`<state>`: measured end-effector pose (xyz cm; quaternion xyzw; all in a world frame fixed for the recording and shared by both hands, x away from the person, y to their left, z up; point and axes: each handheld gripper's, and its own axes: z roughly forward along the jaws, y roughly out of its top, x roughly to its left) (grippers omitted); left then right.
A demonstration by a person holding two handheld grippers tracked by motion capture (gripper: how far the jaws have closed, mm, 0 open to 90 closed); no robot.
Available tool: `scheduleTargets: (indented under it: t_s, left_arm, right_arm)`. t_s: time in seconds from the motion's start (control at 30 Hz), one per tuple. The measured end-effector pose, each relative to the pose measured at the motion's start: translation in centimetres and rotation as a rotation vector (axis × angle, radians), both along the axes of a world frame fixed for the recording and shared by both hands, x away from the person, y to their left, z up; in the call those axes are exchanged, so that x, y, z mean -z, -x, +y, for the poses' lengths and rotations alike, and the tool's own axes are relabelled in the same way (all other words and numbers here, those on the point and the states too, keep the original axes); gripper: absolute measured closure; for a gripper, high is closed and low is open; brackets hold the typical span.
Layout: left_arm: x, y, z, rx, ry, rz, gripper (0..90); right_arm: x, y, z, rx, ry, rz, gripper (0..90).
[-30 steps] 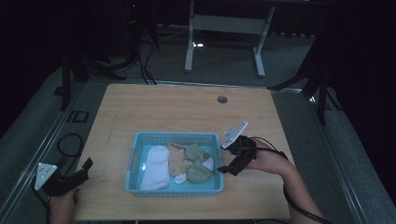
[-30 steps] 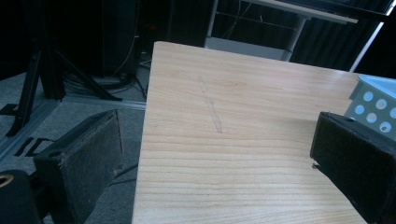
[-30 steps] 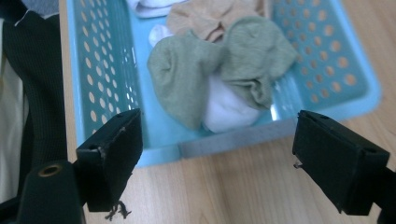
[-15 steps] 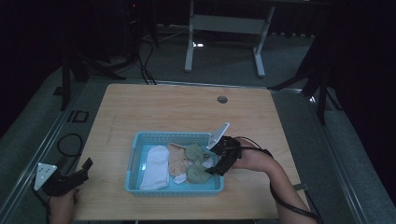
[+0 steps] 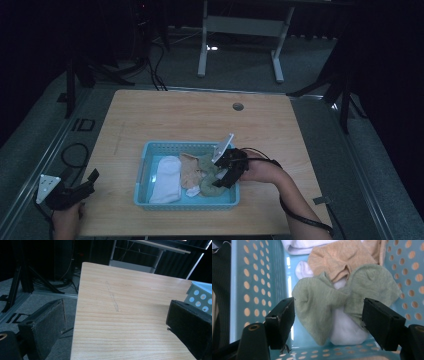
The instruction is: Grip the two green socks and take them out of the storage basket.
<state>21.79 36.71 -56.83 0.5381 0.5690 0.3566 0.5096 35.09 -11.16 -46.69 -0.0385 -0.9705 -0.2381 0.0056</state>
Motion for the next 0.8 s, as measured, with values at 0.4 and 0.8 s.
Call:
scheduleTargets:
  t_s: [0.4, 0.8]
  left_arm:
    - [0.0, 0.0, 0.0, 0.002, -0.003, 0.001, 2.4]
    - [0.0, 0.0, 0.0, 0.001, -0.003, 0.003, 2.4]
  right_arm:
    - [1.2, -0.3, 1.4, -0.006, 0.057, 0.022, 45.9]
    - [1.4, 0.1, 1.7, -0.065, 0.080, 0.038, 82.4]
